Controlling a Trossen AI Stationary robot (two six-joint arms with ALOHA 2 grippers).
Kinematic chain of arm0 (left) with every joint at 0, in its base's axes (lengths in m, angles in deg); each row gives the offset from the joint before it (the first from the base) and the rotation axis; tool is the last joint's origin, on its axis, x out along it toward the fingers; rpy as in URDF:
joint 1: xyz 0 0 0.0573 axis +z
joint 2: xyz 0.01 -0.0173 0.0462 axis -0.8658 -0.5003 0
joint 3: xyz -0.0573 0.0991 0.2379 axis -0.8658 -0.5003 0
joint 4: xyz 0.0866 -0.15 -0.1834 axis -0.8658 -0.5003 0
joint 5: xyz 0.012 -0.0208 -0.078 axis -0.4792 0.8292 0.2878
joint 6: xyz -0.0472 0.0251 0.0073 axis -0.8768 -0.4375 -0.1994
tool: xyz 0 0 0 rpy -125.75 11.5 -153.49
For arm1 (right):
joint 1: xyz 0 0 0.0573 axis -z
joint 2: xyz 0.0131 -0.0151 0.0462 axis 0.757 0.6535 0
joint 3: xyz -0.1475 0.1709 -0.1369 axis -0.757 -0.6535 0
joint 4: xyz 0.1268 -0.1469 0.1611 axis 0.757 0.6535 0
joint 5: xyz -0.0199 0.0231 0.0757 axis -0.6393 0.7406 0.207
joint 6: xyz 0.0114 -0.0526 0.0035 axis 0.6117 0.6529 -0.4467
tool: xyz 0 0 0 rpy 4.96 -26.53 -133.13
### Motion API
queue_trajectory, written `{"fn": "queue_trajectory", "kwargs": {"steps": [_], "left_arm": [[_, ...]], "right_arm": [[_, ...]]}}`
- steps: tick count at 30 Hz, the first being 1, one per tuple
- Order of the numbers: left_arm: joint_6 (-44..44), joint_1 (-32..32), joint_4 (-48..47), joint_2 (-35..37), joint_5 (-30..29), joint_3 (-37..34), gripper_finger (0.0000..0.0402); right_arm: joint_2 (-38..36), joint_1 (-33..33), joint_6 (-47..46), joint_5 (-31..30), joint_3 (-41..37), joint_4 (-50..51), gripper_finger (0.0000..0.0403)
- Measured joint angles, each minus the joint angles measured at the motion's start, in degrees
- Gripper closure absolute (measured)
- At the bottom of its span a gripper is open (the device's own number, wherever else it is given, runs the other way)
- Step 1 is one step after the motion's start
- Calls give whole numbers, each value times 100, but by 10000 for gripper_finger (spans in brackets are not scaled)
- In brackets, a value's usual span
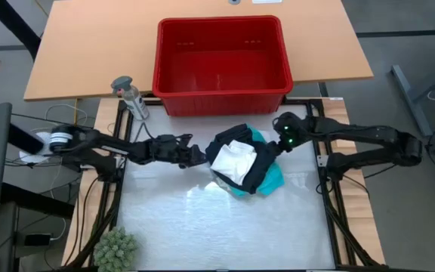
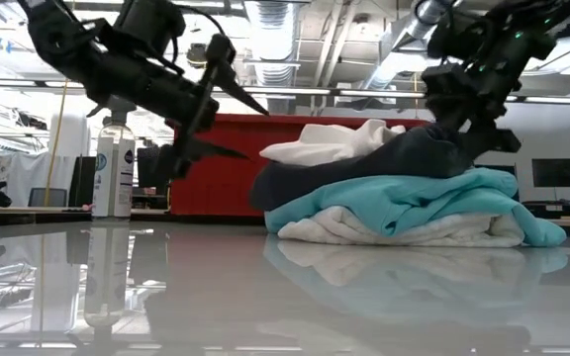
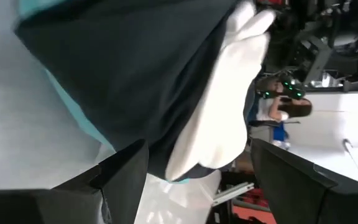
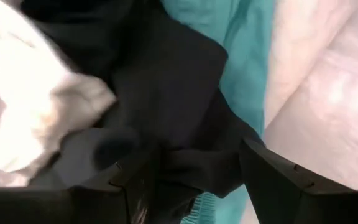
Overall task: Fold Laundry from Bin
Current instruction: Put the stacked clothes into the red bin
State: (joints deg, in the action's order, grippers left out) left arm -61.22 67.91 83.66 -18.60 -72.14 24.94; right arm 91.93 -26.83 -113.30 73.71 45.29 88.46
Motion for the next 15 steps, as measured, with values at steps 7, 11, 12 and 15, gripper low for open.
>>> {"fn": "queue_trajectory", "kwargs": {"steps": [7, 11, 12, 15], "left_arm": [[-589, -212, 1147, -1032, 87, 0, 131], [-593, -171, 1621, -1473, 138, 0, 131], [-634, -152, 1627, -1550, 142, 2, 131], [-485, -108, 1516, -1757, 86, 4, 131]], "right_arm": [[966, -15, 163, -2, 2, -14, 156], [1432, -22, 248, 162, 4, -122, 146], [1534, -22, 254, 230, 4, -189, 143], [1762, -24, 262, 465, 7, -348, 135]]}}
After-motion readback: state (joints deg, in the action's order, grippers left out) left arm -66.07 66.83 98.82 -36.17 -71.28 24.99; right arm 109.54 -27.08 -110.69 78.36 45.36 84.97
